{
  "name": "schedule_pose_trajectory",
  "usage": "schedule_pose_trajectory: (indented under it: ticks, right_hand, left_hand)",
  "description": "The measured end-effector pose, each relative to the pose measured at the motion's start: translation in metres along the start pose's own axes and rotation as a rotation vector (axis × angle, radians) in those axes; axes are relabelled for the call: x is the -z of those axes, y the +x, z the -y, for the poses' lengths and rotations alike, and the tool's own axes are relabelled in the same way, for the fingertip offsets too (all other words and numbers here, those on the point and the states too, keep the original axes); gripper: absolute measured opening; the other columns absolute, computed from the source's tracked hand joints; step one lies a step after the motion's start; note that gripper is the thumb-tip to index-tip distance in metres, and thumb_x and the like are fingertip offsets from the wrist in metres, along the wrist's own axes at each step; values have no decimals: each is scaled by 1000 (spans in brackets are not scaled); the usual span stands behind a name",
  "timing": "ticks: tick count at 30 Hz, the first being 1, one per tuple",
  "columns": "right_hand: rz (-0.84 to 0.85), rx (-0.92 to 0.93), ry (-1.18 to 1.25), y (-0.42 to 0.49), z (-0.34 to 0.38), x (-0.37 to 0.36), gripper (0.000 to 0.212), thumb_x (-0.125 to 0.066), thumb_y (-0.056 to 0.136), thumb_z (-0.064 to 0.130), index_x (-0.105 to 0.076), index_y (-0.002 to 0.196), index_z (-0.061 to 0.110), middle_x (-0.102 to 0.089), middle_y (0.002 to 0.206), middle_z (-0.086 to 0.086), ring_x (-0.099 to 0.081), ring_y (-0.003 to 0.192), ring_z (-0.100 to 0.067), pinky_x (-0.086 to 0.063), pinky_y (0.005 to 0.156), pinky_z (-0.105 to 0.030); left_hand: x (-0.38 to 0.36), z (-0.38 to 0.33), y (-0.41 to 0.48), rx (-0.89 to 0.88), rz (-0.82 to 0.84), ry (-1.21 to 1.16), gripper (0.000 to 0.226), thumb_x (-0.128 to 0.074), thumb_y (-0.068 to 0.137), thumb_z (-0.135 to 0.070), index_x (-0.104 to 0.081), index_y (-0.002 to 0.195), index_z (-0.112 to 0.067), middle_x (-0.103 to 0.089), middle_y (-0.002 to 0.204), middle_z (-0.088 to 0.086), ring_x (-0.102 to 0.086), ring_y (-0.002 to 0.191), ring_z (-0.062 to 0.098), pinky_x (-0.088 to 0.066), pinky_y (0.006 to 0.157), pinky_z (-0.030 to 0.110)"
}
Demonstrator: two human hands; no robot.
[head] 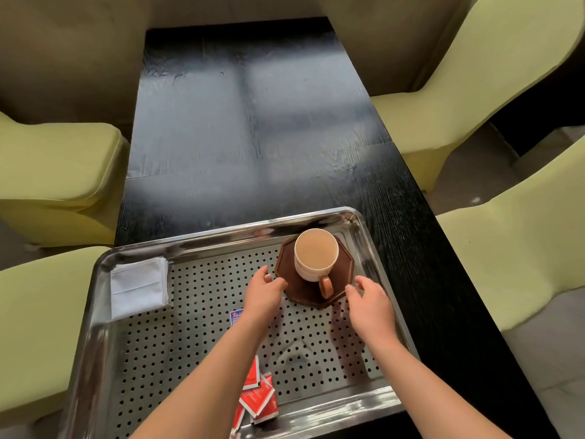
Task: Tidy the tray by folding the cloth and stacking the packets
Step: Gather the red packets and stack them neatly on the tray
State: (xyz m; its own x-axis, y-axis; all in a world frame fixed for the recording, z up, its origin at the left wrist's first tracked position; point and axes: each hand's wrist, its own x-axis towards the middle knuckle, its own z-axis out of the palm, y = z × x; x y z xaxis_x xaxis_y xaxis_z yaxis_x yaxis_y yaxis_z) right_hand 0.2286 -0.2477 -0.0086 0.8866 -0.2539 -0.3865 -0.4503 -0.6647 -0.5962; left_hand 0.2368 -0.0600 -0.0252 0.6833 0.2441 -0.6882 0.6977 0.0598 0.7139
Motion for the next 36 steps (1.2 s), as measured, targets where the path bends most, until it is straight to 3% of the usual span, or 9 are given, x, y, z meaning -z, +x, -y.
schedule_pose_trajectory:
  ticks: [4,11,17,20,23,30,36]
  right_hand:
    - [132,-35,-27,-3,-1,-10,50,-49,103,28,-42,150,14,-59,137,-11,-54,129,-26,-42,111,-47]
    - [115,-119,95,-10,-2,-17,52,-54,100,28,-43,149,14,-57,142,-8,-52,131,-25,-43,111,-46]
    - [131,-131,119,-17,-10,-17,46,-52,99,26,-49,144,18,-66,116,-5,-60,105,-21,-49,89,-38]
    - [113,-129,104,-19,-8,-16,53,-52,99,20,-40,150,17,-61,137,-9,-56,127,-24,-47,106,-46]
    - [107,-114,81,-19,-7,-16,55,-51,98,14,-39,151,16,-51,149,-7,-47,137,-24,-41,113,-46]
    - [144,-70,41,-16,-5,-15,61,-48,94,8,-35,153,15,-44,154,-7,-41,142,-22,-35,118,-44]
    - [141,-79,46,-13,-6,-10,60,-50,93,9,-38,151,17,-51,149,-8,-46,138,-23,-40,114,-45]
  left_hand:
    - [-4,-1,2,11,4,-9,70,-56,91,-5,-28,154,-14,-47,148,12,-52,129,26,-41,111,49]
    - [-2,-3,8,6,38,18,72,-55,88,0,-29,154,-9,-48,149,13,-54,127,27,-43,110,46]
    - [-6,-6,9,1,88,-5,79,-56,86,3,-22,156,-11,-43,153,12,-49,133,28,-41,112,47]
    - [-9,-8,9,-11,106,1,81,-57,85,2,-22,156,-13,-42,154,12,-46,136,28,-39,113,49]
    - [-11,-12,11,-17,110,-18,82,-56,84,4,-22,156,-14,-39,156,13,-44,137,29,-38,113,49]
    - [-11,-12,11,-17,115,-72,84,-55,82,7,-22,156,-13,-40,155,12,-44,137,28,-40,110,46]
    - [-11,-12,11,-5,110,-103,83,-55,82,6,-23,156,-13,-46,149,12,-48,132,28,-40,109,45]
